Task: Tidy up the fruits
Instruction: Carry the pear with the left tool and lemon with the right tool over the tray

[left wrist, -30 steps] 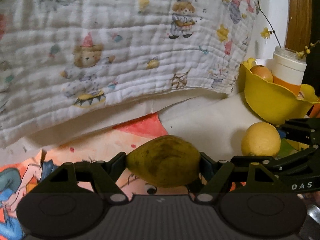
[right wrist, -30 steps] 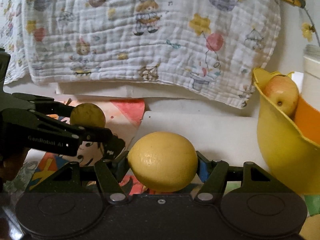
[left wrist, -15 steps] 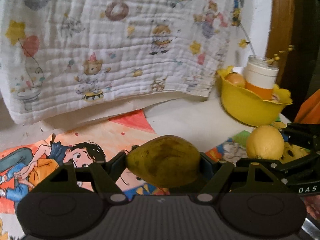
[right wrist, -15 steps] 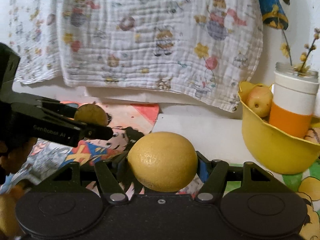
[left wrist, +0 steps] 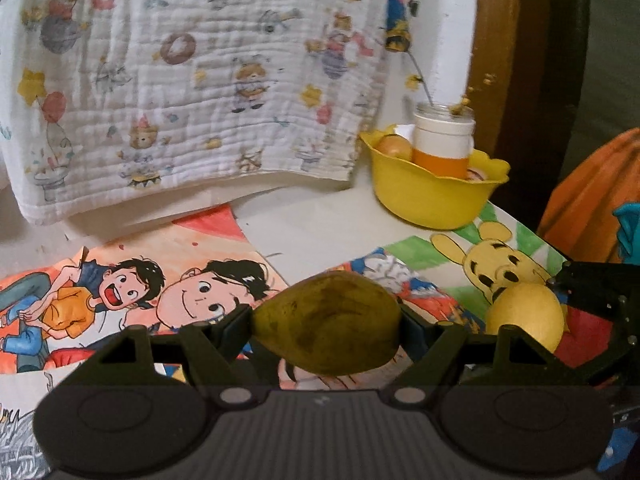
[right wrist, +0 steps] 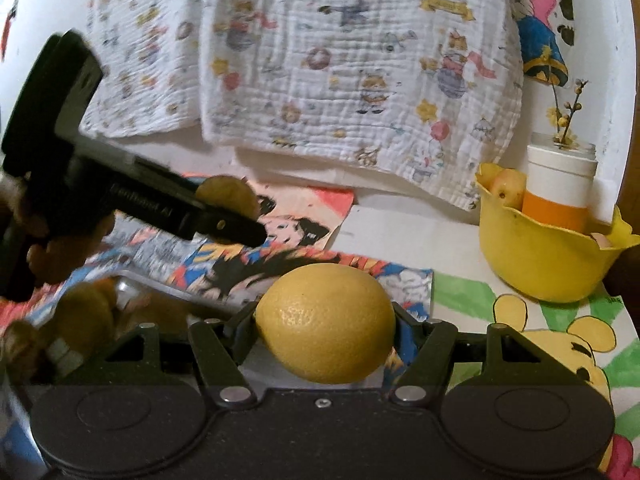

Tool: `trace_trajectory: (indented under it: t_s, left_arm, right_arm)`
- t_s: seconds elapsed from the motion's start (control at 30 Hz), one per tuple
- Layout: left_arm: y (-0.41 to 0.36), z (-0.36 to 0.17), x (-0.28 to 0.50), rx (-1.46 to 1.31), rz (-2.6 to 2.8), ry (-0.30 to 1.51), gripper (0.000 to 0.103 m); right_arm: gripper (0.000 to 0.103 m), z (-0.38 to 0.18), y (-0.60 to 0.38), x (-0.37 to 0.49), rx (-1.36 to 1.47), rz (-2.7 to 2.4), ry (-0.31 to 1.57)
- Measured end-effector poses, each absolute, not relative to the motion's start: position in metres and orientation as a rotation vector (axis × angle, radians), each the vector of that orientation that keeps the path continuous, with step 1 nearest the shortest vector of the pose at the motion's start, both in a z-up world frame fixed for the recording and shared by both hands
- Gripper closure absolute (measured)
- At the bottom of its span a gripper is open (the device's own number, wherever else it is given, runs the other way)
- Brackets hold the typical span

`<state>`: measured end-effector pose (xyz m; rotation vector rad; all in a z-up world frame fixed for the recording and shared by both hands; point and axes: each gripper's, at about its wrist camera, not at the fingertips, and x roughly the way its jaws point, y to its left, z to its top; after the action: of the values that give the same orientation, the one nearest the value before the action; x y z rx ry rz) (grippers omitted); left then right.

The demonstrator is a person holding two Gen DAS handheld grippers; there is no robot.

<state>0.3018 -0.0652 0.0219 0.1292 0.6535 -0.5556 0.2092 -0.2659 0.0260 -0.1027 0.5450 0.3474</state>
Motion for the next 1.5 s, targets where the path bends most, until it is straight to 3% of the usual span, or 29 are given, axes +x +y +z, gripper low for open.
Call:
trace_trajectory:
  t_s: [0.6, 1.5]
  left_arm:
    - [-0.088, 0.012, 0.254, 0.3, -0.611, 0.63, 0.023]
    - [-0.103, -0.009, 0.254, 0.413, -0.657, 0.734, 0.023]
  right_arm:
    - [0.034, 0.011, -0.258, 0.156, -0.167, 0.378, 0.516]
    - [0.034, -0.004, -0.252, 0.158, -0.239, 0.388, 0.625]
